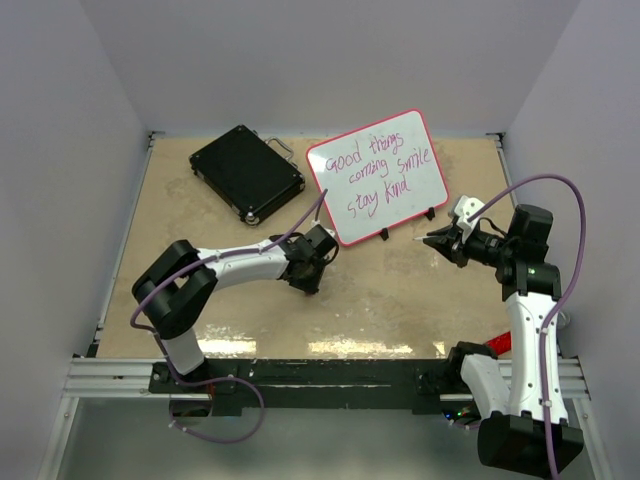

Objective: Write a sentence on the whiteboard
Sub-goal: Pick up the pen cap from the center of the board.

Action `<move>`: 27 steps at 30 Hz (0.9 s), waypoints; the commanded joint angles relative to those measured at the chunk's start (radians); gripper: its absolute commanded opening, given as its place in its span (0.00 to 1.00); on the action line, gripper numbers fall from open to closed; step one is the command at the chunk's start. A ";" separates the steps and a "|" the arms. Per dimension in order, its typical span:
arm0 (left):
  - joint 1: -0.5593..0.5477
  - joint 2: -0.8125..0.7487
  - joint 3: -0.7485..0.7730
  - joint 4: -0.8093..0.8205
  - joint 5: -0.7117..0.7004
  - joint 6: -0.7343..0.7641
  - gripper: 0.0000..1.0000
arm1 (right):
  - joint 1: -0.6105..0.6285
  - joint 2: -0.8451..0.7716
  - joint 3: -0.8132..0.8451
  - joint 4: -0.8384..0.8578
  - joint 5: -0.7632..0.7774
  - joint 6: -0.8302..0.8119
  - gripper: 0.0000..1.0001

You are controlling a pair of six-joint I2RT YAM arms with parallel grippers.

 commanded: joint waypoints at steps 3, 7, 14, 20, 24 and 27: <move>-0.004 0.036 0.029 -0.065 -0.027 0.151 0.31 | -0.002 -0.012 0.001 0.004 -0.019 -0.010 0.00; -0.002 0.050 0.026 -0.047 -0.007 0.166 0.31 | -0.002 -0.011 -0.001 0.006 -0.017 -0.010 0.00; 0.021 0.076 -0.007 0.042 0.070 0.162 0.31 | -0.002 -0.008 -0.001 0.006 -0.017 -0.010 0.00; 0.039 0.068 -0.056 0.070 0.087 0.159 0.10 | -0.004 -0.004 -0.001 0.009 -0.016 -0.007 0.00; 0.039 0.033 -0.058 0.081 0.081 0.200 0.01 | -0.002 0.002 -0.001 0.006 -0.017 -0.012 0.00; 0.039 -0.013 -0.061 0.102 0.081 0.263 0.00 | -0.002 0.010 0.001 0.001 -0.026 -0.016 0.00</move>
